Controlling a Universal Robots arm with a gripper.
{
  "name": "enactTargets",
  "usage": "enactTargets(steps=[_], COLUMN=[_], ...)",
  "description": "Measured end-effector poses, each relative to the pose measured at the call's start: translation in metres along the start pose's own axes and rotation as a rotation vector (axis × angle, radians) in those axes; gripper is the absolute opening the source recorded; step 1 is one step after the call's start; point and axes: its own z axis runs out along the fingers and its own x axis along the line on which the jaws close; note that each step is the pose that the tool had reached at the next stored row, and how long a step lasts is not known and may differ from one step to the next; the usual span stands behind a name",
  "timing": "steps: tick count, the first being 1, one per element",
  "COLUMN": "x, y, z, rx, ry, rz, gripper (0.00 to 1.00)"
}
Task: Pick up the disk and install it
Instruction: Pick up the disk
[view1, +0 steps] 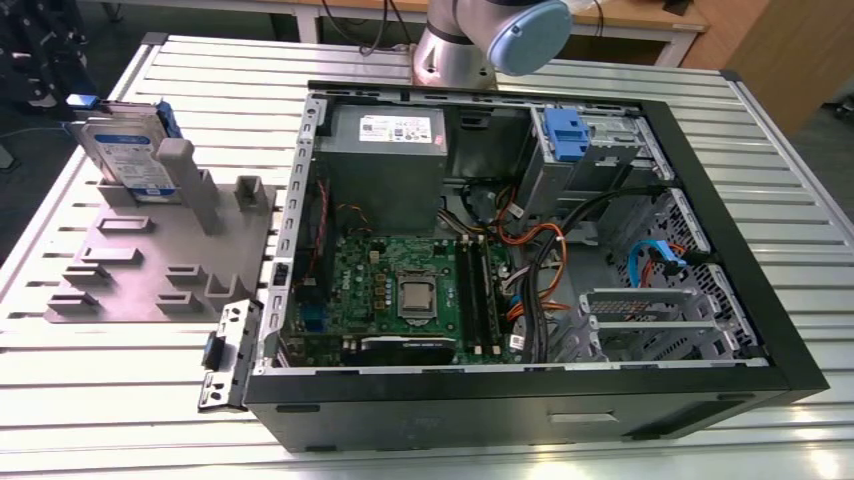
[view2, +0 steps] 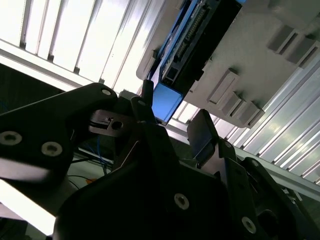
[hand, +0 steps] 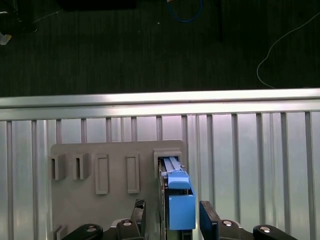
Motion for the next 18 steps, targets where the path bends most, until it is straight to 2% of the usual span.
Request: enactTargets(steps=[13,18], x=[0.0,0.0001], y=[0.0,0.0], z=[0.0012,0.0056], rx=[0.0002,0.0001], ry=[-0.0001,-0.0001], rz=[0.0,0.0], gripper=[0.55,0.55])
